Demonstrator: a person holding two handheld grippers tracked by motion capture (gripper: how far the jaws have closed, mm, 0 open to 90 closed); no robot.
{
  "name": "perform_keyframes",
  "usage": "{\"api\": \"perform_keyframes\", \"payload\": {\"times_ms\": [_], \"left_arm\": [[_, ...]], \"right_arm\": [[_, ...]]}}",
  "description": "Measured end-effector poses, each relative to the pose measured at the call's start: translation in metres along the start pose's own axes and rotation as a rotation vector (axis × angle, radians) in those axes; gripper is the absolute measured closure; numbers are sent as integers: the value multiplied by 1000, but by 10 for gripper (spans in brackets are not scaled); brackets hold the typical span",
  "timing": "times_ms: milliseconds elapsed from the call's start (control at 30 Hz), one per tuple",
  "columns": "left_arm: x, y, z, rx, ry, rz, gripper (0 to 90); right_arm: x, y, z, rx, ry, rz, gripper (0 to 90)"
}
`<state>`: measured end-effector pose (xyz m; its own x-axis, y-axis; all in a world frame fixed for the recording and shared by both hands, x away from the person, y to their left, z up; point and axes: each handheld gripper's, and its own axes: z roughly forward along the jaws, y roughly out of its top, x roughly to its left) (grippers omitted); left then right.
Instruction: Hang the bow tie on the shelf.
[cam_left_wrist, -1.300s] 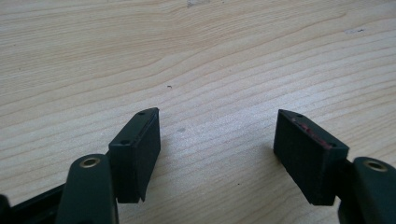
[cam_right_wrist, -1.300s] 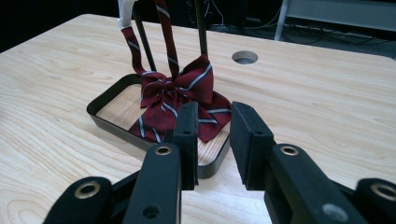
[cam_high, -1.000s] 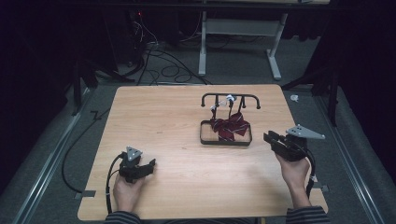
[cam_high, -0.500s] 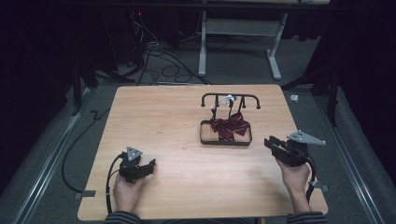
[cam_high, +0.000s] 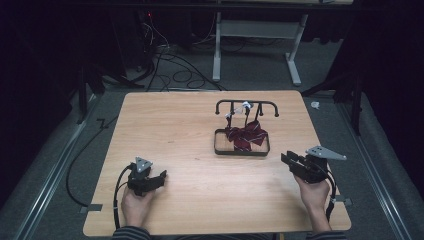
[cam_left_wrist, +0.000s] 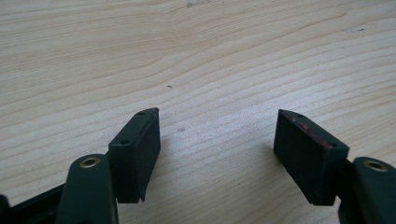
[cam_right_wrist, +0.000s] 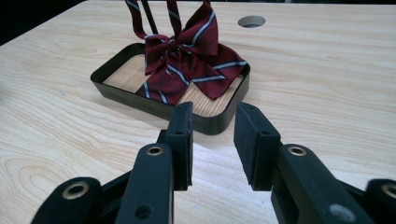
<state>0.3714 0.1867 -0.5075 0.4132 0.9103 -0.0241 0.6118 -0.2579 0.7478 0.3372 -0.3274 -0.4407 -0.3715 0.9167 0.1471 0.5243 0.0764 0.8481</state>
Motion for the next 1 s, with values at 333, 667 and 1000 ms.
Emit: {"api": "perform_keyframes", "payload": {"times_ms": [333, 667, 1000], "left_arm": [[0, 0, 0, 0, 1, 1, 323], [0, 0, 0, 1, 1, 1, 323], [0, 0, 0, 0, 0, 1, 322]], "right_arm": [[0, -12, 5, 28, 1, 2, 693], [0, -22, 8, 50, 3, 17, 693], [2, -32, 17, 87, 8, 21, 690]]}}
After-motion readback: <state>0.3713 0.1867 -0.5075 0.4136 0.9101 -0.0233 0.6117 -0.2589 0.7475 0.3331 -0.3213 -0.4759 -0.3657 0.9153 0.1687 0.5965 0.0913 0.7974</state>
